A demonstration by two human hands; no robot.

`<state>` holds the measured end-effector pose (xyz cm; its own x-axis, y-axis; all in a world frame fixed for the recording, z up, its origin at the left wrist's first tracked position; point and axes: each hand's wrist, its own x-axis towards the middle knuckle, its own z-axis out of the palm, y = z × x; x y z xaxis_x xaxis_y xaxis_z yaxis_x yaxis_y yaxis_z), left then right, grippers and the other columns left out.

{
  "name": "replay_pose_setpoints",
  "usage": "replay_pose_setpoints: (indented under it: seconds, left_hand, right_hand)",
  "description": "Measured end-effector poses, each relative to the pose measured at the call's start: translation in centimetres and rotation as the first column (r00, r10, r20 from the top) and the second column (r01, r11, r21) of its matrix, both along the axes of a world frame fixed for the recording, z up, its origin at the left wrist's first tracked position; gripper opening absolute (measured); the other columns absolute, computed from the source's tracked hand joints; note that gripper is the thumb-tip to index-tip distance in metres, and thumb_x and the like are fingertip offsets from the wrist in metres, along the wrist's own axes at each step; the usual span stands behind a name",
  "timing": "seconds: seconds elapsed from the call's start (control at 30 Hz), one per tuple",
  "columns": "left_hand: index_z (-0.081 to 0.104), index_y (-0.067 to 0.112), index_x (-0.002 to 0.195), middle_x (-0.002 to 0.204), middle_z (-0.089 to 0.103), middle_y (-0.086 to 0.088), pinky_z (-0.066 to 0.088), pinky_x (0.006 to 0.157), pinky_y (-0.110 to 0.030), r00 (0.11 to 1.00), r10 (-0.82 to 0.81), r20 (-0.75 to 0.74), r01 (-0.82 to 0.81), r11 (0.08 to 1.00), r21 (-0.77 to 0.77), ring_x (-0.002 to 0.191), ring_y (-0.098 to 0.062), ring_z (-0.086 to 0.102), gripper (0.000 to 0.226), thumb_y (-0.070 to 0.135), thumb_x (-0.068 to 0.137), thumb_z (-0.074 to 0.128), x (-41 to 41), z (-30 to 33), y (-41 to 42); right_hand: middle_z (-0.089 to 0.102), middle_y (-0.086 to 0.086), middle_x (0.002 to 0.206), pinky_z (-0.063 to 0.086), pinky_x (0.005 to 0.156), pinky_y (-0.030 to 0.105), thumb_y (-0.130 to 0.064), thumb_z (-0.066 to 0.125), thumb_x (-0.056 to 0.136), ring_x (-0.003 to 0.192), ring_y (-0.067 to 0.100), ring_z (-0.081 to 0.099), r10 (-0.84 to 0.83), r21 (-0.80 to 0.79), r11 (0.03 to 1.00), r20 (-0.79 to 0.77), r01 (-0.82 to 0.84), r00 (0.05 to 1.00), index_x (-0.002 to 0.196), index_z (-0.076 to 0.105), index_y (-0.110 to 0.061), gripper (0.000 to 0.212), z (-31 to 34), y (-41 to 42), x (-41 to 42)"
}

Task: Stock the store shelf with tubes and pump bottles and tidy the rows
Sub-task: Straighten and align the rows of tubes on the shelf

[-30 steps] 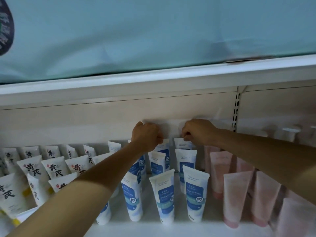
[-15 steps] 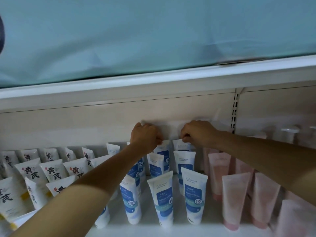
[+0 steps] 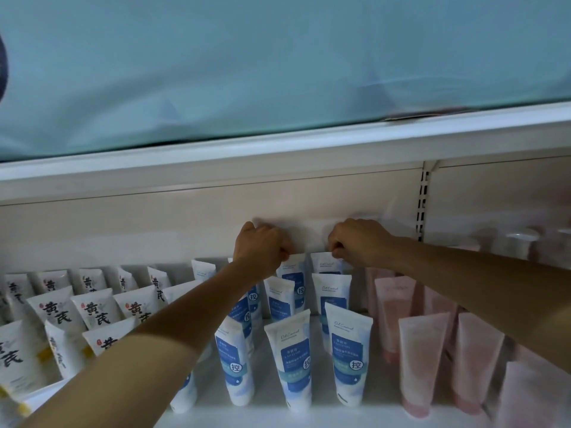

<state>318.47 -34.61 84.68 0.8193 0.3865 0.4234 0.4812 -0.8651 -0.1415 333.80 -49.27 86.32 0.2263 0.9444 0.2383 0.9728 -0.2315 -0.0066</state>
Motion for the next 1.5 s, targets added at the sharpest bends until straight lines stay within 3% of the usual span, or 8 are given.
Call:
replay_pose_setpoints:
  seconds: [0.3,0.47,0.6,0.73,0.93,1.1,1.3,1.5]
  left_hand:
    - [0.071,0.031,0.102,0.111,0.065,0.016,0.033,0.092,-0.031,1.000,-0.023,0.017,0.023,1.000,-0.015,0.103,-0.011,0.053,0.019,0.028,0.095,0.054,-0.9,0.6,-0.6]
    - [0.068,0.034,0.112,0.122,0.064,0.017,0.029,0.095,-0.029,0.998,-0.024,0.065,0.028,0.997,-0.067,0.108,-0.007,0.055,0.020,0.033,0.096,0.055,-2.4,1.4,-0.8]
    - [0.070,0.036,0.109,0.117,0.067,0.019,0.026,0.090,-0.024,0.990,-0.053,0.131,0.071,0.988,-0.135,0.089,0.000,0.052,0.021,0.038,0.097,0.053,-4.0,2.0,-1.2]
    - [0.069,0.039,0.108,0.112,0.067,0.022,0.022,0.087,-0.026,0.989,-0.146,0.000,0.143,0.969,-0.201,0.082,0.005,0.045,0.021,0.044,0.094,0.054,-6.0,2.5,-1.7]
    - [0.064,0.042,0.116,0.118,0.063,0.021,0.024,0.091,-0.027,0.975,-0.139,-0.173,0.107,0.978,-0.179,0.096,0.002,0.041,0.024,0.043,0.094,0.056,-6.3,1.5,-2.0]
    - [0.067,0.037,0.115,0.116,0.064,0.017,0.025,0.090,-0.024,0.981,-0.104,-0.163,0.080,0.986,-0.146,0.093,0.000,0.039,0.024,0.040,0.096,0.053,-5.7,1.0,-2.4]
    - [0.071,0.031,0.112,0.114,0.068,0.011,0.035,0.095,-0.026,0.987,-0.110,-0.118,0.083,0.973,-0.214,0.096,-0.007,0.057,0.023,0.036,0.096,0.055,-5.5,1.0,-3.1]
    - [0.072,0.030,0.109,0.107,0.070,0.010,0.039,0.095,-0.029,0.986,-0.131,-0.104,0.105,0.968,-0.230,0.089,-0.007,0.057,0.022,0.035,0.095,0.056,-4.9,0.8,-3.4]
  right_hand:
    - [0.070,-0.003,0.097,0.038,0.068,0.024,-0.027,0.059,0.093,0.081,0.013,0.062,-0.004,0.028,1.000,0.021,0.003,1.000,0.100,0.073,-0.019,0.018,0.2,-0.4,0.0]
    - [0.069,-0.007,0.095,0.029,0.056,0.016,-0.027,0.059,0.093,0.081,0.010,0.059,0.005,0.060,0.998,0.028,-0.007,1.000,0.098,0.072,-0.021,0.016,0.8,-1.2,0.2]
    - [0.068,-0.011,0.093,0.040,0.065,0.021,-0.029,0.059,0.093,0.078,0.004,0.057,0.070,0.101,0.993,-0.045,-0.065,0.997,0.098,0.072,-0.023,0.016,1.5,-2.4,-0.1]
    - [0.069,-0.007,0.081,0.050,0.070,0.028,-0.034,0.061,0.092,0.071,0.009,0.061,0.167,0.055,0.986,-0.213,-0.158,0.963,0.091,0.074,-0.019,0.020,1.8,-3.4,-0.9]
    - [0.067,-0.011,0.076,0.048,0.064,0.025,-0.039,0.066,0.088,0.070,0.009,0.062,0.150,-0.072,0.983,-0.235,-0.171,0.960,0.093,0.076,-0.019,0.022,1.1,-3.5,-1.8]
    - [0.068,-0.009,0.076,0.051,0.067,0.028,-0.029,0.068,0.088,0.071,0.010,0.063,0.128,-0.103,0.984,-0.183,-0.148,0.975,0.089,0.075,-0.017,0.014,0.5,-3.1,-1.9]
    - [0.067,-0.003,0.072,0.050,0.066,0.032,-0.022,0.066,0.087,0.065,0.013,0.062,0.142,-0.085,0.984,-0.138,-0.155,0.980,0.079,0.071,-0.015,0.012,0.1,-3.1,-1.6]
    - [0.070,-0.001,0.077,0.055,0.073,0.038,-0.024,0.067,0.087,0.071,0.015,0.065,0.143,-0.086,0.984,-0.140,-0.156,0.980,0.085,0.073,-0.014,0.012,0.0,-3.3,-1.1]
